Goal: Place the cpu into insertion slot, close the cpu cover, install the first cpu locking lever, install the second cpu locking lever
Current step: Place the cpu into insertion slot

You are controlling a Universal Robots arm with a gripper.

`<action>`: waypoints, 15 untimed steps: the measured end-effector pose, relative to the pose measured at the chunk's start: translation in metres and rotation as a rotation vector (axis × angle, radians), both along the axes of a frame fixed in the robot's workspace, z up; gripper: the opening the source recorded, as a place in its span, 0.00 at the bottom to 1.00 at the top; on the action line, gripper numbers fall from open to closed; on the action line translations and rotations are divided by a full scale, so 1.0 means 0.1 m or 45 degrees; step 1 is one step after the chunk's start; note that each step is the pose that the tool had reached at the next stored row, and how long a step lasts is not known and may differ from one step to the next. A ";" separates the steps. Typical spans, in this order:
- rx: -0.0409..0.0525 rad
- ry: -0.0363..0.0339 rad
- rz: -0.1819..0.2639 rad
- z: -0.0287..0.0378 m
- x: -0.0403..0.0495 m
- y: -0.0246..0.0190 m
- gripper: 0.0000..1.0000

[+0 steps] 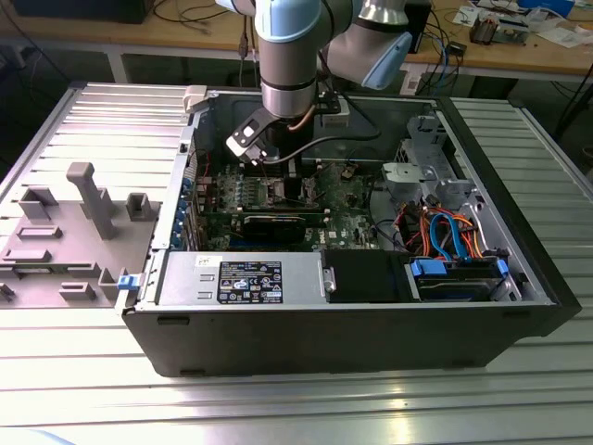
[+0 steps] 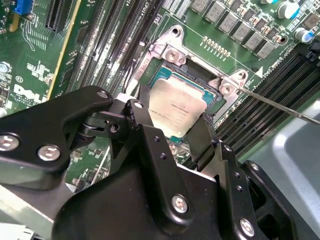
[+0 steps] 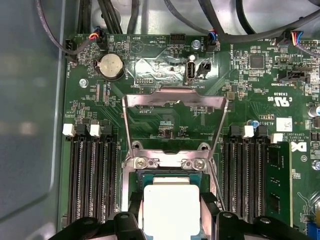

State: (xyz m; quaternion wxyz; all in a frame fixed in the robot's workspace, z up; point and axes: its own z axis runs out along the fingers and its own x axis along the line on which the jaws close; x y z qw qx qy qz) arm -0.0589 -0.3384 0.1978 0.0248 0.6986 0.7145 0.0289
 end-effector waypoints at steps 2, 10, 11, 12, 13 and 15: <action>0.000 0.0000 -0.006 0.000 0.000 0.001 0.54; -0.003 0.0001 -0.028 0.002 0.000 0.000 0.54; -0.002 0.0002 -0.030 0.002 0.000 0.000 0.54; -0.002 0.0002 -0.032 0.001 0.000 0.001 0.54; -0.002 0.0003 -0.033 0.001 0.000 0.001 0.54; -0.002 0.0003 -0.034 0.000 0.000 0.001 0.54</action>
